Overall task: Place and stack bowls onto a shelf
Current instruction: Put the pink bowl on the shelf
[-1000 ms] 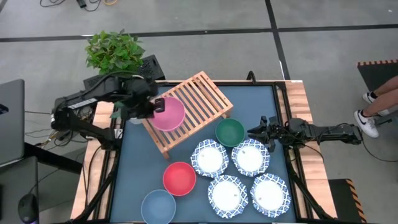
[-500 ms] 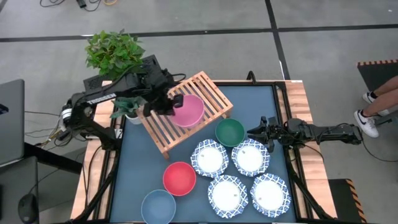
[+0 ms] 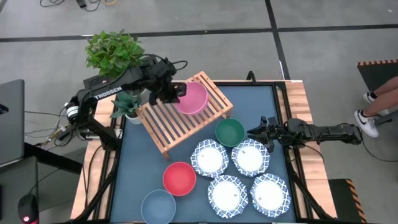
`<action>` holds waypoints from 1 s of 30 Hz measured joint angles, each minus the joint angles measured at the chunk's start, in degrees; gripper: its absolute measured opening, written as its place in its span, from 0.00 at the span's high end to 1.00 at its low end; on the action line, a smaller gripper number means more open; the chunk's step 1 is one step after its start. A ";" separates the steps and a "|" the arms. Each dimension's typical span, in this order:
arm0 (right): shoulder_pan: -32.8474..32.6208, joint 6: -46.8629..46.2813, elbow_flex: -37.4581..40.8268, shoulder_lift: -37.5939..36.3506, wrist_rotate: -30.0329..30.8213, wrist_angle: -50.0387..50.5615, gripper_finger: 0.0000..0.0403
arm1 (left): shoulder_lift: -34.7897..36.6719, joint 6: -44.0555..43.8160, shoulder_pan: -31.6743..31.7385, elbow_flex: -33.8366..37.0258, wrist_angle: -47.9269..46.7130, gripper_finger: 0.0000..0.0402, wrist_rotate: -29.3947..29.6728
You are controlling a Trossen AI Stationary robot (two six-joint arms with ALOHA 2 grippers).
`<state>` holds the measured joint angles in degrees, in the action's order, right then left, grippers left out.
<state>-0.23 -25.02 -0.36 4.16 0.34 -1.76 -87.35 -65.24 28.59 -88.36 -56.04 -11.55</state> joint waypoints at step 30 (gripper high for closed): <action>-0.02 0.00 0.01 -0.02 -0.04 -0.17 0.64 | -1.66 11.18 0.16 0.01 -4.23 1.00 -0.11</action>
<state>-0.25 -25.02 -0.35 4.14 0.30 -1.93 -89.01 -54.06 28.75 -88.34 -60.28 -11.66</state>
